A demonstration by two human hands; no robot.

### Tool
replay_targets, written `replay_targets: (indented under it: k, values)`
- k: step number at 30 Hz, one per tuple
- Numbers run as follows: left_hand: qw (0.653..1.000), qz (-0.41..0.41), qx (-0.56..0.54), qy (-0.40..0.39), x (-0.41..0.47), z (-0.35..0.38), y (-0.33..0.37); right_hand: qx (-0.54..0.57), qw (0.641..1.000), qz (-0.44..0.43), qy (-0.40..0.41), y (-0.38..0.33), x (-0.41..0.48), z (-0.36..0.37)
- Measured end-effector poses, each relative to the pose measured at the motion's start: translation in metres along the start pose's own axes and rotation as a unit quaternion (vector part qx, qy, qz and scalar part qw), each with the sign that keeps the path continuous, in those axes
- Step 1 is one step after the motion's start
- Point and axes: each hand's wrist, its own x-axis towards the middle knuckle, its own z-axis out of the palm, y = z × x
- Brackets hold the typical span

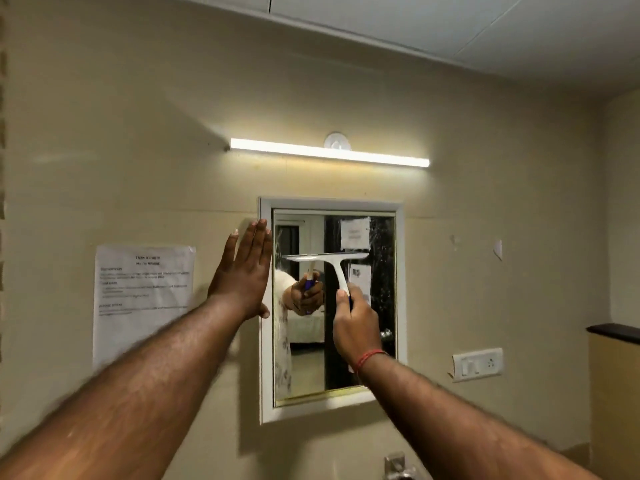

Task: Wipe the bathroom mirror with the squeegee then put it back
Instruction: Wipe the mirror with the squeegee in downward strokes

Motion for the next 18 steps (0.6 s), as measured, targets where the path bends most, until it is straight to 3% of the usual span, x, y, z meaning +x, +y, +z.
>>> replay_targets:
  k: [3,8,18]
  values:
    - [1.0,-0.022,0.009,0.005,0.027,-0.028,-0.008,0.008,0.999,-0.045,-0.007,-0.031,0.038,-0.01]
    - [0.999,-0.035,0.026,-0.017,0.061,-0.045,-0.005,0.046,0.998,-0.03,-0.007,-0.053,0.086,-0.019]
    - [0.994,-0.066,0.004,-0.087,0.068,-0.019,0.01,0.05,0.996,-0.059,-0.04,-0.034,0.115,-0.026]
